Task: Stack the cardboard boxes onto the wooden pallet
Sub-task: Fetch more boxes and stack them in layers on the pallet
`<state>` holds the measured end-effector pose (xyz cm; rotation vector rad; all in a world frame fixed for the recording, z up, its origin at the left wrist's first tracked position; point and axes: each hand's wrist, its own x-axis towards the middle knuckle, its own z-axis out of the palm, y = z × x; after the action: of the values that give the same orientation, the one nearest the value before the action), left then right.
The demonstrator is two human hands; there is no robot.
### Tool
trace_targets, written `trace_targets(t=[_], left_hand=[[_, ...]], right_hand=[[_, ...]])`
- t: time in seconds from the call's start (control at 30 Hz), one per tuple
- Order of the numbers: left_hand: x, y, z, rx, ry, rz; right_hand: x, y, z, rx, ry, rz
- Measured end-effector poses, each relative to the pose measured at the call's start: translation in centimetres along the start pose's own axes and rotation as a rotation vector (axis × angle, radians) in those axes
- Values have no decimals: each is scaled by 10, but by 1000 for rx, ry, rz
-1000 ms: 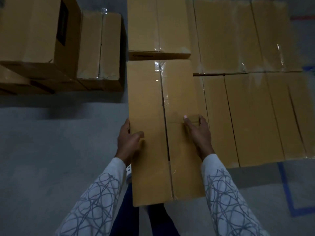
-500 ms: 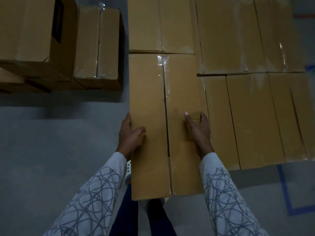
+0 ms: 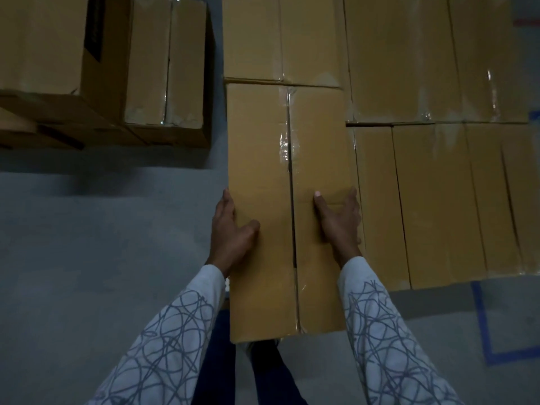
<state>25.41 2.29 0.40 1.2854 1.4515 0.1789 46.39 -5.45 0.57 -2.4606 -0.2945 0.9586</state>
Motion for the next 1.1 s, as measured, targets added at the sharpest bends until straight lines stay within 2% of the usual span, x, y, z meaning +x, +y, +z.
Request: trace_targets(t=[0.33, 0.5, 0.63, 0.83, 0.97, 1.1], left_hand=[[13, -3, -4, 27, -21, -19], [1, 6, -13, 7, -28, -60], [-53, 15, -33, -44, -3, -113], [-172, 24, -81, -152, 58, -195], [-221, 31, -121, -197, 106, -170], [-233, 34, -173, -159, 111, -90]], right_hand=[[2, 3, 2, -28, -15, -28], [-17, 6, -4, -116, -2, -114], [-72, 10, -24, -249, -62, -188], [-199, 4, -47, -451, -267, -339], [-265, -19, -45, -474, -335, -419], [-309, -62, -23, -442, -390, -491]])
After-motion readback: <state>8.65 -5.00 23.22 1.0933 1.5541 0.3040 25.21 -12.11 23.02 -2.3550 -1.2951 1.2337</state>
